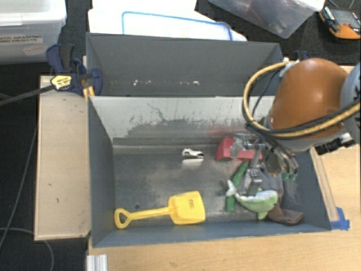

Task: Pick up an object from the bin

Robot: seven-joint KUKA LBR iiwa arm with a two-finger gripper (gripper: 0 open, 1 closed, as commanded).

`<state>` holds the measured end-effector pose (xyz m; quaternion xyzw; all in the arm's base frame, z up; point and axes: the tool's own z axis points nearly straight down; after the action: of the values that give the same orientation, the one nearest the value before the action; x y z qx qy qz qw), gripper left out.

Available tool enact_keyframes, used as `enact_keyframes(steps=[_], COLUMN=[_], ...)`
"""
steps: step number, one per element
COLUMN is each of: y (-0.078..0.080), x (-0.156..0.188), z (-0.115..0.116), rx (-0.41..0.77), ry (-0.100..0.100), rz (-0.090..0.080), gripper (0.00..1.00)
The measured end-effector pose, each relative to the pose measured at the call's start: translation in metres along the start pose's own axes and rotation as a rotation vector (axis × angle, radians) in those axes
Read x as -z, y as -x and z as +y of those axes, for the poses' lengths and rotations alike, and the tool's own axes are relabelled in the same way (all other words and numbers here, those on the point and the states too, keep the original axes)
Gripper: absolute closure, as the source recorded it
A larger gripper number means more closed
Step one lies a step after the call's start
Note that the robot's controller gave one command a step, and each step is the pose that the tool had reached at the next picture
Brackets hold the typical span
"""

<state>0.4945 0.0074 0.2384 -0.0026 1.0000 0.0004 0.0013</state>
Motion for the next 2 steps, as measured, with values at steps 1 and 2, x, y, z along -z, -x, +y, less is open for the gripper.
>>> enact_keyframes(steps=[1, 2], y=[0.000, -0.016], x=[0.000, -0.073], z=[0.000, -0.064], rx=[0.000, 0.347], ry=[0.000, 0.000], rz=[0.000, 0.002], gripper=[0.00, 0.00])
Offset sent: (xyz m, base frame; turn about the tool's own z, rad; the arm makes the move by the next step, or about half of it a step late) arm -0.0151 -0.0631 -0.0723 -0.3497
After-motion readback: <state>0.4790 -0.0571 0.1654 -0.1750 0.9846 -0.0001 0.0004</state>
